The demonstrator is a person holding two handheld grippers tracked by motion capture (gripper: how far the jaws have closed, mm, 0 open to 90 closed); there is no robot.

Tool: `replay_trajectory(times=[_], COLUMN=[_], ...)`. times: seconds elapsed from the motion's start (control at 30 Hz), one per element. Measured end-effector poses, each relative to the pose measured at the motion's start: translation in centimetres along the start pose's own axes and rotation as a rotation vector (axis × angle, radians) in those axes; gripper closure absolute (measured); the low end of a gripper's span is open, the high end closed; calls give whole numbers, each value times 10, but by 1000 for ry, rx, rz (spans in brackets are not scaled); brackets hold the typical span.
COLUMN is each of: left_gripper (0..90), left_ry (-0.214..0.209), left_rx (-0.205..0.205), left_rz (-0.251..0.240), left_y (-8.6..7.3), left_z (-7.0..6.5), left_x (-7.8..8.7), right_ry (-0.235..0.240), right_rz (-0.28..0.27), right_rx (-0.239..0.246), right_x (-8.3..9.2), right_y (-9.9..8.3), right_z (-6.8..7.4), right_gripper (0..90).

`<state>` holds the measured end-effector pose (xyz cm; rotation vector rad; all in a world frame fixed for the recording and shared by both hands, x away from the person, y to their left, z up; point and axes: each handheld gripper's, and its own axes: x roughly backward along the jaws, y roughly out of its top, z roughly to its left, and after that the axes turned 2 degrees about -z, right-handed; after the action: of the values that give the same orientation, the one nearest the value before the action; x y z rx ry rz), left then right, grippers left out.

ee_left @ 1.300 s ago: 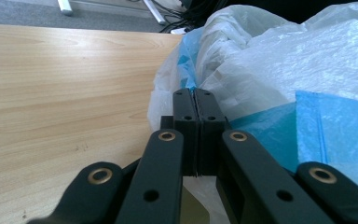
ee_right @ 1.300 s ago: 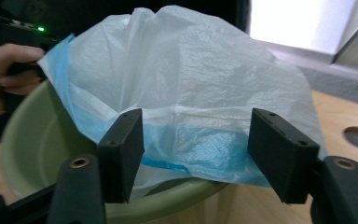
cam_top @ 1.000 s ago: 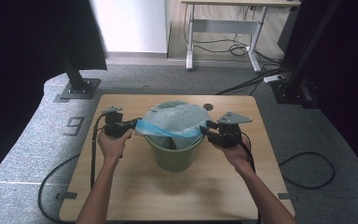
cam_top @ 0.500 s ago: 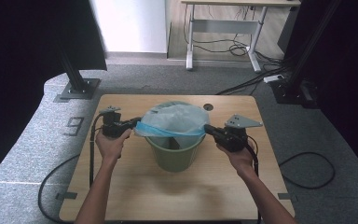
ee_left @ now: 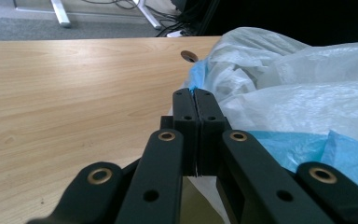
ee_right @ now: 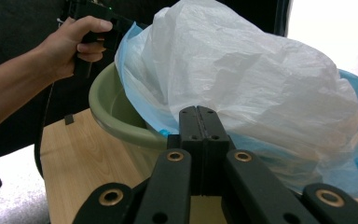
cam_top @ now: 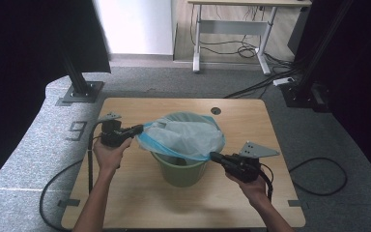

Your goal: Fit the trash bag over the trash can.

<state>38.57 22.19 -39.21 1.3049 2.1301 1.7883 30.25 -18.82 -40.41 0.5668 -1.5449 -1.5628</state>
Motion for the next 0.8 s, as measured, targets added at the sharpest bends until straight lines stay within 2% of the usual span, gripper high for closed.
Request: replay_trajectory(times=[0.27, 0.37, 0.47, 0.63, 0.8], left_gripper=[886, 886, 886, 890, 894], left_ry=[-8, -12, -17, -30, -44], left_rx=[-13, -11, -14, -16, -6], left_rz=[5, 4, 3, 7, 9], left_y=[-15, -17, -19, -23, -27], left_z=[-4, -5, -6, -7, -5], left_x=[-3, -4, -4, -4, -4], right_ry=[17, 18, 23, 56, 86], right_rz=[-23, -19, -12, 37, 75], right_rx=[-61, -66, -62, -36, 15], right_x=[4, 6, 4, -7, -16], right_y=[-14, -19, -25, -39, -42], right_z=[-7, -9, -7, -1, 6], right_gripper=[887, 889, 890, 890, 890])
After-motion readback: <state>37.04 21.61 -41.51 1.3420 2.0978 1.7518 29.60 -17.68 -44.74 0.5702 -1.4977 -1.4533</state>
